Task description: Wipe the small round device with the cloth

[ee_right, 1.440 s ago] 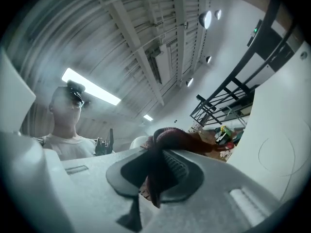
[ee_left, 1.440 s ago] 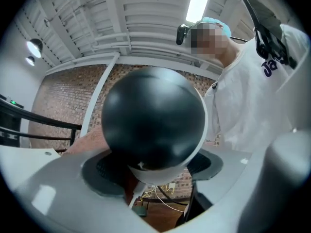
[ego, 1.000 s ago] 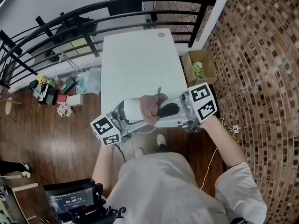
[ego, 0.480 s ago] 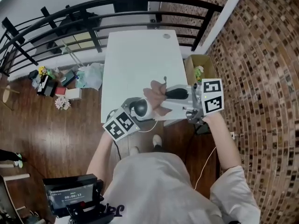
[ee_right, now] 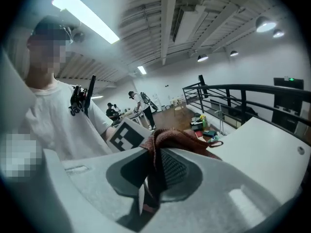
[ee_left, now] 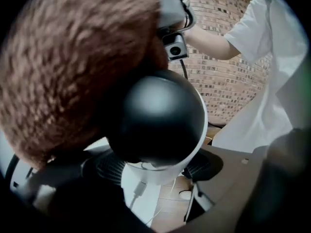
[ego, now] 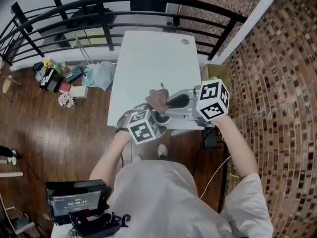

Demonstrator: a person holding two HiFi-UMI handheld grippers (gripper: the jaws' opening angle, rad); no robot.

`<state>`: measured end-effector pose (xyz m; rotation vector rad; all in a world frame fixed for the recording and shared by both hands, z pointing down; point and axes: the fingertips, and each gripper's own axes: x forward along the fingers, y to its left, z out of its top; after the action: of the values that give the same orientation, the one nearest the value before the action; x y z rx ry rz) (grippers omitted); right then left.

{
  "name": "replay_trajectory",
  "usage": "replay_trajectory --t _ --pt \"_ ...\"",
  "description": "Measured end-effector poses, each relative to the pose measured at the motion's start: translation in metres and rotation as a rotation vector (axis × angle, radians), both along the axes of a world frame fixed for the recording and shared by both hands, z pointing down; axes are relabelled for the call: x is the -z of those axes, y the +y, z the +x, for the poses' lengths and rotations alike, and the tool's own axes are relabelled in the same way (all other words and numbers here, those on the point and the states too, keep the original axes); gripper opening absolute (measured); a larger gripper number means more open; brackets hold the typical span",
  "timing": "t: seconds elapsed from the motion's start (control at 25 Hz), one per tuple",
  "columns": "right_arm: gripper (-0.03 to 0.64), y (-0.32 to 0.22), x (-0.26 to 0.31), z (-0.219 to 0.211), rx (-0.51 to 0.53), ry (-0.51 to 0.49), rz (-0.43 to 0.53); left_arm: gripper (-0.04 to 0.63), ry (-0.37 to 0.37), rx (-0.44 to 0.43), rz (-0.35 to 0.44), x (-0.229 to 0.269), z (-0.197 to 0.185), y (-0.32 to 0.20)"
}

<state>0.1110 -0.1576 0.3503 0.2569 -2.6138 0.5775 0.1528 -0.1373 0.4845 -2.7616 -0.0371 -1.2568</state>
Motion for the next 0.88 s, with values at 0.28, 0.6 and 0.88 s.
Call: replay_trajectory --t 0.28,0.6,0.88 --pt "0.035 0.032 -0.017 -0.015 0.095 0.039 -0.054 0.4 0.035 0.081 -0.05 0.001 -0.011 -0.021" --pt "0.035 0.051 -0.042 -0.024 0.06 0.016 -0.113 0.4 0.0 0.081 -0.092 -0.01 -0.016 -0.014" --pt "0.035 0.023 -0.013 0.006 -0.019 -0.038 -0.056 0.4 0.002 -0.012 -0.064 -0.013 -0.015 0.001"
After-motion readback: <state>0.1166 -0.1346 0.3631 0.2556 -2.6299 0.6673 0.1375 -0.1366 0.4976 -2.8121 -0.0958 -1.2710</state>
